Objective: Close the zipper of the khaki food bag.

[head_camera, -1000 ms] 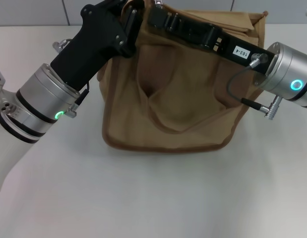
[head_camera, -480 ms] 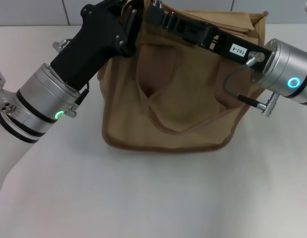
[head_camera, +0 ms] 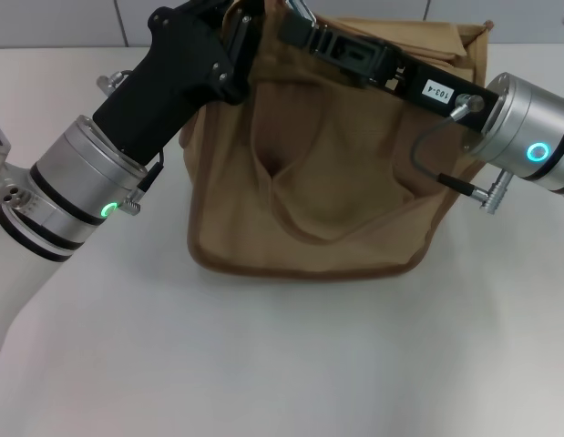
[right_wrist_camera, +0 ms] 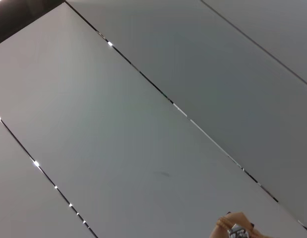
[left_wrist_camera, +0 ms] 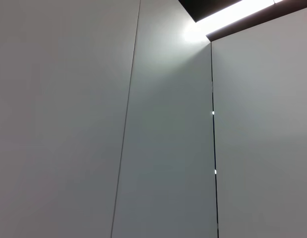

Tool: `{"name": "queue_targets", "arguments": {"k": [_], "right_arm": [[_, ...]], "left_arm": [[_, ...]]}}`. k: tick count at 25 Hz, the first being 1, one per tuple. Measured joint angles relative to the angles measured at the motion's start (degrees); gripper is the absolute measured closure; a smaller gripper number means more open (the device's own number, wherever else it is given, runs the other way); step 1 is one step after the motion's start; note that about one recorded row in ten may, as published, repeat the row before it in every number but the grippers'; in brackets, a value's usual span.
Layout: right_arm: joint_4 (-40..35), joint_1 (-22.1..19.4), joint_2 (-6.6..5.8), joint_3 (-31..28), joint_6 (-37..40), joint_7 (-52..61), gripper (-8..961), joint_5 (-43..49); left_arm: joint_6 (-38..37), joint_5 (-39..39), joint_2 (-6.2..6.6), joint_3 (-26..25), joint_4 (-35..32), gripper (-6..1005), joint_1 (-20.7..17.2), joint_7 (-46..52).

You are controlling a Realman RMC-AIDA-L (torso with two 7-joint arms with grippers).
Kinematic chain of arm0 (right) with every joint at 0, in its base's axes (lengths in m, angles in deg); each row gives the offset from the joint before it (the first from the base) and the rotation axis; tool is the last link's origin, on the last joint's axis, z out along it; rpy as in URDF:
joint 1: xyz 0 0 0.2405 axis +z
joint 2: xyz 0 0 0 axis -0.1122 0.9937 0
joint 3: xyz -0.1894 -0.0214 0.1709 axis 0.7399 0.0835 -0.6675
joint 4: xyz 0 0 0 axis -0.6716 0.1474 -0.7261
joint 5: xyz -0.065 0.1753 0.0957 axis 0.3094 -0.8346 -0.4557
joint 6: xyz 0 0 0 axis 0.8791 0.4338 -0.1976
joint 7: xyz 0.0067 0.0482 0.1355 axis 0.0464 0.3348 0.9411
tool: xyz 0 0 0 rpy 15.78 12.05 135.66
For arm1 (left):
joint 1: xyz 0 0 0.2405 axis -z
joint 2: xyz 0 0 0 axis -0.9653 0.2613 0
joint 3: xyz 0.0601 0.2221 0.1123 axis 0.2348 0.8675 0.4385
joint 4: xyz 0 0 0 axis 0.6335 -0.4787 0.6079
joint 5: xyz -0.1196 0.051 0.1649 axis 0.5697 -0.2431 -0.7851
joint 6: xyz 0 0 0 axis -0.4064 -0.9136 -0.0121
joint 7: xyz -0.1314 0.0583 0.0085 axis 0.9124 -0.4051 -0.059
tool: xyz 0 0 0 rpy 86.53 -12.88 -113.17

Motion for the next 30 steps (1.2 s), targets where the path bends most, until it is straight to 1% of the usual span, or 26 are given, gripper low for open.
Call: {"name": "queue_targets", "arguments": {"k": [26,29,30], "right_arm": [[-0.6,-3.0,-0.45,-0.3,0.2,-0.2,944,0.1],[-0.8,-3.0,-0.37,-0.3,1.8,-1.7,932,0.1],[-0.8,-3.0,-0.30,-0.3,2.4,-3.7,927,0.1]], "left_arm": [[-0.2,0.1,0.00,-0.2,-0.1,867,-0.6,0.0],[-0.3,0.1,0.00,-0.2,0.0,867,-0.6,0.0],[-0.3,0.0,0.00,-0.1,0.0,866,-0.6,0.0]]}}
